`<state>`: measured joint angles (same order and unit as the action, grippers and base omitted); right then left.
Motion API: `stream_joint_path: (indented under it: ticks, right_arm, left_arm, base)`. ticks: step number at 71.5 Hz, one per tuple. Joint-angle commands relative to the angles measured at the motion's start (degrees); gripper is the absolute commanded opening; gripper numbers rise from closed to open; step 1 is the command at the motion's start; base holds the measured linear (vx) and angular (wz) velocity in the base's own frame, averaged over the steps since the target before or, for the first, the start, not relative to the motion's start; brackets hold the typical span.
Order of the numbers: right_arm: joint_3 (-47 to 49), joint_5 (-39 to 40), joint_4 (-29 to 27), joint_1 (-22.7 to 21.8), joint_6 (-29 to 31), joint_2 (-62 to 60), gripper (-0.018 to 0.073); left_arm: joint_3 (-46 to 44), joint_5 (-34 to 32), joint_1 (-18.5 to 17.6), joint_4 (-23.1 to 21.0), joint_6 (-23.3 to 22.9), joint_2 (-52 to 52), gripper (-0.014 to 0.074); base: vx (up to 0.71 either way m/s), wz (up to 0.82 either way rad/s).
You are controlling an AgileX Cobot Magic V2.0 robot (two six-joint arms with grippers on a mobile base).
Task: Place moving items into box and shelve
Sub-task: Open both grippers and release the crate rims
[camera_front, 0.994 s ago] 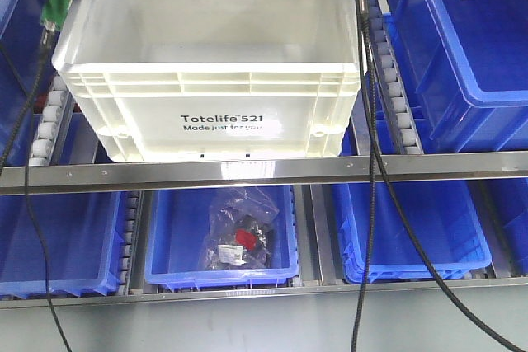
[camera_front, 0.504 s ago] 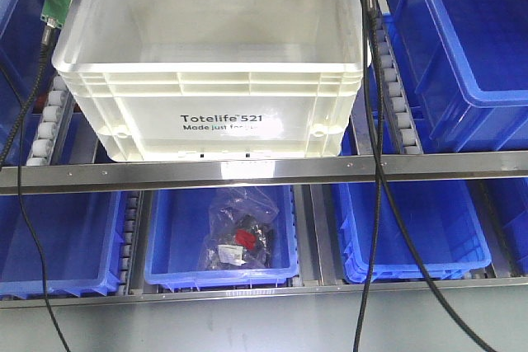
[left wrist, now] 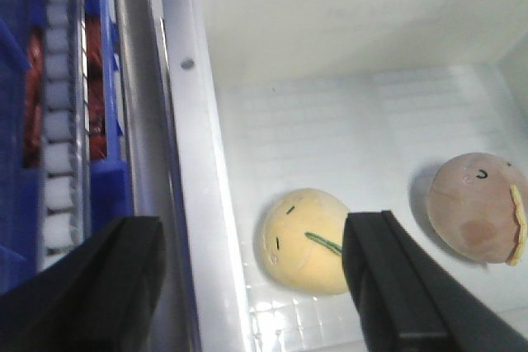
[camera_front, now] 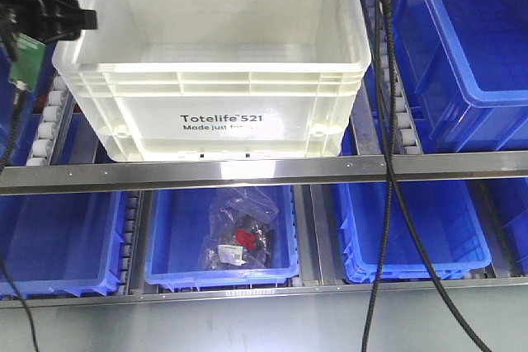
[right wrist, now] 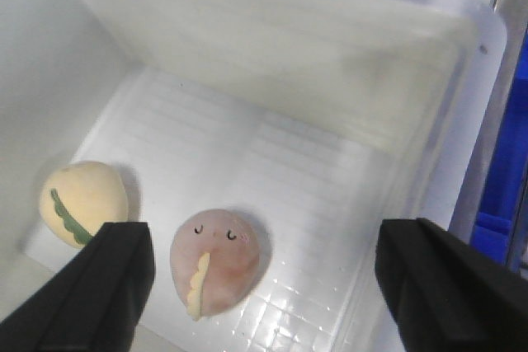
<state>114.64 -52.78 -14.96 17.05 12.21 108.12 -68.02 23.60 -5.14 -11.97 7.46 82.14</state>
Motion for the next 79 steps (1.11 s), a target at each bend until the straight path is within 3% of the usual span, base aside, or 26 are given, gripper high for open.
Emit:
stream_joint_path:
  ticks: [1, 29, 43, 53, 66, 79]
  right_arm:
    - [-1.0, 5.1, -1.0, -0.2, -0.2, -3.9, 0.0589]
    - [-32.7, 32.7, -2.3, -0.2, 5.6, -21.4, 0.0589]
    - [-52.8, 47.5, -2.3, -0.2, 8.9, -36.0, 0.0589]
    - [-68.8, 55.8, -2.3, -0.2, 9.6, -48.2, 0.0589]
    - [-85.1, 57.5, -2.3, -0.2, 9.6, -63.5, 0.0589]
    - [-93.9, 54.6, -2.2, -0.2, 9.2, -77.8, 0.0589]
  left_arm:
    - [-1.5, -5.0, -0.2, 0.9, -0.1, -4.3, 0.0566]
    - [1.0, -5.8, -0.2, 1.1, -0.3, -7.2, 0.0566]
    - [14.8, -14.5, -0.2, 0.7, -0.5, -15.2, 0.0538]
    - [25.9, -16.7, -0.2, 0.7, -0.5, -22.6, 0.0496]
    - [38.3, -16.2, -0.2, 0.7, -0.6, -34.1, 0.0449]
    - [45.1, -11.0, -0.4, 0.6, -0.7, -48.4, 0.044]
  base:
    - [0.0, 0.0]
    - [0.0, 0.0]
    - [0.0, 0.0]
    - [0.0, 0.0]
    - [0.0, 0.0]
    - [0.0, 0.0]
